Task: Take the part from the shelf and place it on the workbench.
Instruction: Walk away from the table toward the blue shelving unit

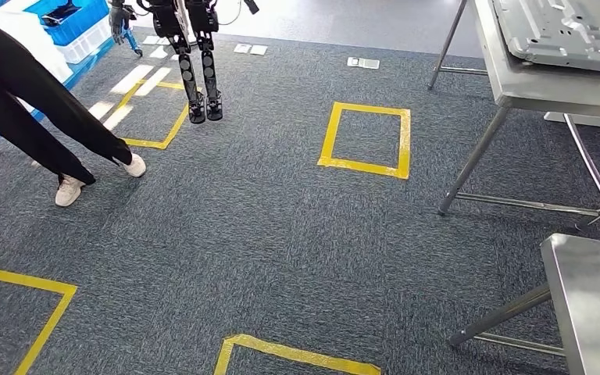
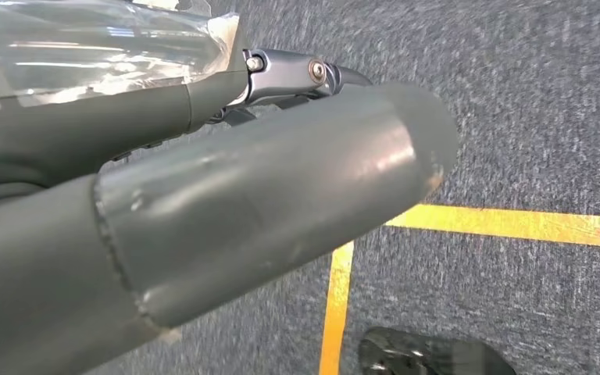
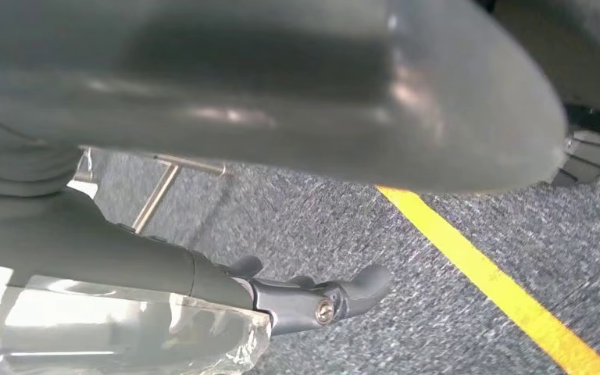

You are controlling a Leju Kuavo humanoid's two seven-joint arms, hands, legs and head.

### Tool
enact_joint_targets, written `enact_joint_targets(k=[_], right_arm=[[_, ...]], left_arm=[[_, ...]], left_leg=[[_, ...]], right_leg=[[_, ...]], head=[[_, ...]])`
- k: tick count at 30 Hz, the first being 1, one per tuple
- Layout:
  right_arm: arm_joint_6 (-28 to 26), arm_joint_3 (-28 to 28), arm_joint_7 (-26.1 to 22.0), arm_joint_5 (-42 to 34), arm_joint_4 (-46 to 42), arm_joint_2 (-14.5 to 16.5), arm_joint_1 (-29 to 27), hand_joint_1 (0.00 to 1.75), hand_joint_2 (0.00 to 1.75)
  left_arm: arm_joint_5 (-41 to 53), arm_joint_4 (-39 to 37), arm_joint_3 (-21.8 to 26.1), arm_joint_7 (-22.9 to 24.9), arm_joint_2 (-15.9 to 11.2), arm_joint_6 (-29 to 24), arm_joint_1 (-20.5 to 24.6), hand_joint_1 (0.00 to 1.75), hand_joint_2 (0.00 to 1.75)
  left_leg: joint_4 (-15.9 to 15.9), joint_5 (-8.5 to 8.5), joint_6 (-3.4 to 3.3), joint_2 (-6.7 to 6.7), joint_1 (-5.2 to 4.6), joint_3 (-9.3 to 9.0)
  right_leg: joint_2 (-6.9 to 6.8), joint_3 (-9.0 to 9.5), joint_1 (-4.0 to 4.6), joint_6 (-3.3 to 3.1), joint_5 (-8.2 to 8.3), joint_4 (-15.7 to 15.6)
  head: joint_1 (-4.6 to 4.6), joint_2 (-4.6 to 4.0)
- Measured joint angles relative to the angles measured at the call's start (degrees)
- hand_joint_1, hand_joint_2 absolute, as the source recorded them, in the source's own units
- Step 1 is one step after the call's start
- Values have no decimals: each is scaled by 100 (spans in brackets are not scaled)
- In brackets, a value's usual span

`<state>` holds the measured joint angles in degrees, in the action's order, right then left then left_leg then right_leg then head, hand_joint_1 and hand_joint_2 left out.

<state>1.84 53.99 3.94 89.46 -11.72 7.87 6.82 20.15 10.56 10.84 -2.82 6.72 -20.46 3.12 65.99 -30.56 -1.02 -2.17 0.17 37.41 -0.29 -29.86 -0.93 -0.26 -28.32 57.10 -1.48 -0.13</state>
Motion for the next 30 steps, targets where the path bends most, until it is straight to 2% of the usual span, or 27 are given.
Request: enact_joint_targets(k=[1, 2, 3, 4, 5, 7, 9, 11, 12, 13, 14, 15, 16, 17, 18, 19, 20, 21, 22, 23, 24, 26, 27, 28, 30], right_arm=[[0, 0, 1, 1, 1, -1, -16, 0, 0], [0, 0, 2, 1, 1, -2, -28, 0, 0], [0, -1, 3, 2, 1, -4, -33, 0, 0], [0, -2, 4, 3, 1, -4, -31, 0, 0], [0, -4, 4, 4, 1, -1, -27, 0, 0], [1, -9, 4, 6, 1, 7, -25, 0, 0], [2, -12, 4, 7, 0, 7, -21, 0, 0], [2, -20, 4, 8, 0, 5, 2, 0, 0], [2, -29, 4, 9, -1, 5, 16, 0, 0], [2, -38, 4, 9, -1, 5, 21, 0, 0], [2, -46, 4, 9, -1, 7, 21, 0, 0], [2, -52, 4, 9, 0, 6, 12, 0, 0], [3, -55, 4, 9, 1, 8, 0, 0, 0], [3, -57, 5, 9, 2, 8, -12, 0, 0], [4, -60, 5, 8, 3, 7, -21, 0, 0], [4, -62, 6, 8, 3, 7, -28, 0, 0], [4, -66, 6, 8, 3, 4, -30, 0, 0], [4, -74, 6, 8, 3, 1, -29, 0, 0], [4, -84, 6, 8, 3, -3, -27, 0, 0], [4, -98, 6, 9, 4, -5, -26, 0, 0], [9, -115, 6, 9, 4, -7, -22, 0, 0], [28, -152, 9, 9, 5, -8, -5, 0, 0], [48, -176, 11, 9, 5, -4, 6, 0, 0], [67, -202, 12, 9, 5, -1, 12, 0, 0], [104, -245, 11, 9, 6, 5, 7, 0, 0]], left_arm=[[12, 0, -1, 0, 3, 2, 6, 0, 0], [22, 0, -1, 2, 4, 4, 5, 0, 0], [27, 0, -1, 6, 5, 5, -1, 0, 0], [28, 0, -1, 10, 5, 7, -8, 0, 0], [27, 0, 0, 15, 2, 9, -12, 0, 0], [28, 0, 0, 17, -5, 25, 4, 0, 0], [29, 0, 0, 15, -10, 46, 28, 0, 0], [29, 0, 0, 13, -13, 56, 32, 0, 0], [29, 1, 0, 13, -11, 58, 27, 0, 0], [28, 1, 1, 12, -13, 60, 27, 0, 0], [28, 2, 1, 11, -16, 62, 31, 0, 0], [27, 2, 2, 10, -18, 63, 38, 0, 0], [27, 2, 2, 9, -22, 64, 47, 0, 0], [27, 2, 2, 9, -23, 65, 52, 0, 0], [27, 2, 2, 9, -21, 66, 52, 0, 0], [27, 1, 2, 9, -21, 66, 47, 0, 0], [27, 1, 2, 9, -20, 67, 42, 0, 0], [26, 0, 3, 9, -20, 71, 37, 0, 0], [25, 1, 3, 9, -21, 78, 36, 0, 0], [21, 1, 4, 8, -21, 84, 37, 0, 0], [16, 1, 5, 7, -22, 87, 35, 0, 0], [8, 0, 10, 2, -24, 81, 13, 0, 0], [8, 0, 14, 1, -28, 72, -3, 0, 0], [9, 0, 16, -2, -30, 63, -15, 0, 0], [19, 0, 17, -3, -32, 50, -12, 0, 0]], left_leg=[[384, -172, 24, 85, 15, 197], [697, -274, 43, 127, 32, 363], [835, -271, 59, 153, 46, 447], [750, -162, 68, 180, 59, 416], [467, 21, 71, 233, 67, 278], [-308, 344, 49, 502, 53, -130], [-696, 421, 2, 657, 12, -335], [-734, 407, -63, 536, -26, -341], [-765, 422, -102, 468, -28, -361], [-798, 449, -147, 401, -18, -384], [-831, 476, -185, 329, -1, -406], [-846, 492, -211, 254, 13, -412], [-848, 499, -228, 171, 19, -408], [-846, 499, -233, 78, 18, -405], [-844, 498, -234, -13, 18, -406], [-841, 497, -231, -105, 19, -410], [-837, 495, -224, -194, 23, -417], [-831, 491, -211, -276, 27, -422], [-817, 481, -186, -351, 21, -423], [-805, 472, -153, -418, 13, -418], [-797, 466, -119, -471, 5, -406], [-803, 474, -47, -563, 11, -378], [-786, 466, -20, -538, 22, -362], [-709, 412, 7, -434, 26, -324], [-238, 127, 51, -101, 30, -106]], right_leg=[[-79, 2, 12, -25, -12, 1], [-161, 5, 20, -37, -22, 1], [-239, 8, 25, -48, -32, 2], [-307, 16, 25, -51, -42, 3], [-373, 30, 24, -47, -56, 3], [-489, 62, 48, -4, -100, 7], [-596, 90, 89, 63, -151, 5], [-718, 148, 118, 128, -183, -16], [-710, 164, 112, 157, -209, 6], [-609, 144, 105, 171, -277, 109], [-447, 50, 93, 169, -399, 337], [-247, -122, 61, 155, -561, 690], [-102, -330, 50, 141, -730, 1104], [-31, -530, 40, 147, -849, 1469], [-3, -661, 32, 176, -881, 1673], [11, -682, 25, 227, -805, 1639], [35, -597, 10, 288, -644, 1380], [120, -436, -17, 348, -437, 963], [239, -282, -34, 379, -251, 560], [331, -167, -45, 366, -120, 266], [400, -103, -41, 327, -51, 107], [334, -76, -19, 211, -14, 73], [279, -65, -28, 171, 0, 64], [217, -57, -43, 126, 13, 53], [71, -44, -53, 44, 18, 37]], head=[[-11, 0], [-11, 0], [-12, 0], [-15, 0], [-15, 0], [-16, 0], [6, 0], [25, 0], [22, 0], [28, 0], [36, 0], [44, 0], [53, 0], [54, 0], [53, 0], [55, 0], [54, 0], [56, 0], [58, 0], [58, 0], [54, 0], [45, 0], [41, 0], [30, 0], [-9, 0]])
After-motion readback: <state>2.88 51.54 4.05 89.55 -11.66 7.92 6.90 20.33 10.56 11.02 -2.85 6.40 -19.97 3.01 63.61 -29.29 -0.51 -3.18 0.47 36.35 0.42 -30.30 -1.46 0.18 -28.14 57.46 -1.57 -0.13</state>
